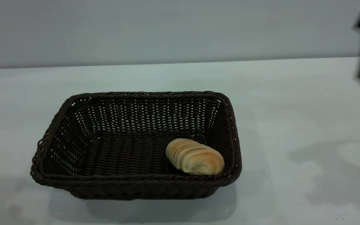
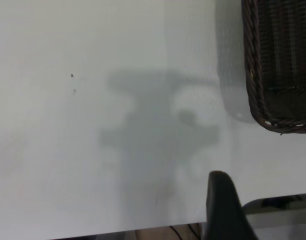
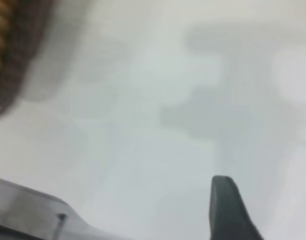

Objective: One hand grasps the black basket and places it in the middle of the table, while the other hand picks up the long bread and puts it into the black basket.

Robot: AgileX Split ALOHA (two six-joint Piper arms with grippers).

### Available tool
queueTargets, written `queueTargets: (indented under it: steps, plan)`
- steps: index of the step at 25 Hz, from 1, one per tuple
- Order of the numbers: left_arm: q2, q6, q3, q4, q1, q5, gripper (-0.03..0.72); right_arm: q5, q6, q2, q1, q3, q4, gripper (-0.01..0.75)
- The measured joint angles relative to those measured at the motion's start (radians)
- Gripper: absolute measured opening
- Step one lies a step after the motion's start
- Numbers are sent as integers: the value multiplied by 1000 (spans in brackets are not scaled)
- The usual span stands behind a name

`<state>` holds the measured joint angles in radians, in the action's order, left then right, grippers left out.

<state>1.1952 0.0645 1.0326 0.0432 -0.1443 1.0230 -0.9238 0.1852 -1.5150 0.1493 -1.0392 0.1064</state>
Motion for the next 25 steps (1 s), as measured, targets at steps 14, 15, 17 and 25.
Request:
queueTargets:
  steps: [14,15,17,25]
  plan:
    - [-319,0,-35,23,0,134,488,-280,-39,593,-36,8,-7,377]
    - [-352,0,-50,23,0,134,488,-295,-39,635,-36,8,-4,378]
    - [-416,2,-88,23,0,134,488,-314,-40,717,-36,9,2,377]
    - [-693,2,-252,23,0,126,488,-314,-47,1020,-36,77,6,379]
